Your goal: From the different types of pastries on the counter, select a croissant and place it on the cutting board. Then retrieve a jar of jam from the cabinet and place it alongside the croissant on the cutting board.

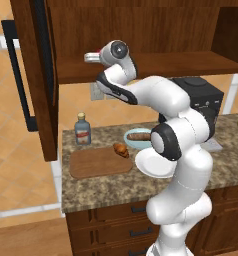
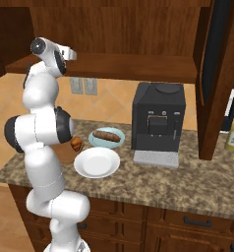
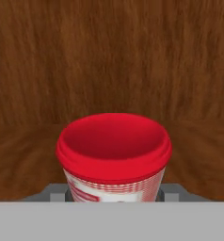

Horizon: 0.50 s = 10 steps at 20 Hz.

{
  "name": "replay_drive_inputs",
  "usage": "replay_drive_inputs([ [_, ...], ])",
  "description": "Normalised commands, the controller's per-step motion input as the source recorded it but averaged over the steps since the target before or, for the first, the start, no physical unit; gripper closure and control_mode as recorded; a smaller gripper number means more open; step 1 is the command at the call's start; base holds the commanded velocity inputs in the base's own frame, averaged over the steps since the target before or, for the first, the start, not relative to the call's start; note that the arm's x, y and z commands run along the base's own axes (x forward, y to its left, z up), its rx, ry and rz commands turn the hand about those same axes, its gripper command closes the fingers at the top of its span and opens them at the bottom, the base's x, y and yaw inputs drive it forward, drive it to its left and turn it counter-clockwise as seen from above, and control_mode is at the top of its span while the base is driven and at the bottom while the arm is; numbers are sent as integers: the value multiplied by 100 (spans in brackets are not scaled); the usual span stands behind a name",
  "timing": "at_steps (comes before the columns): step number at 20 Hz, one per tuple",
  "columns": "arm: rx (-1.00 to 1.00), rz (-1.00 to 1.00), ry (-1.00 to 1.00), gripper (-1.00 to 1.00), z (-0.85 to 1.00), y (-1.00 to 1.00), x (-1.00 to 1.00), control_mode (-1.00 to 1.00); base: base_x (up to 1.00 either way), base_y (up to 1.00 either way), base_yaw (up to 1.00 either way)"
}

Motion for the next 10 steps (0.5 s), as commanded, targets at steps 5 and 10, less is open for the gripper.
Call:
replay_drive_inputs([
  [5,0,-9,-15,100,91,0,-95,-100,0,0,0],
  [10,0,-11,-11,100,56,0,-100,-100,0,0,0],
])
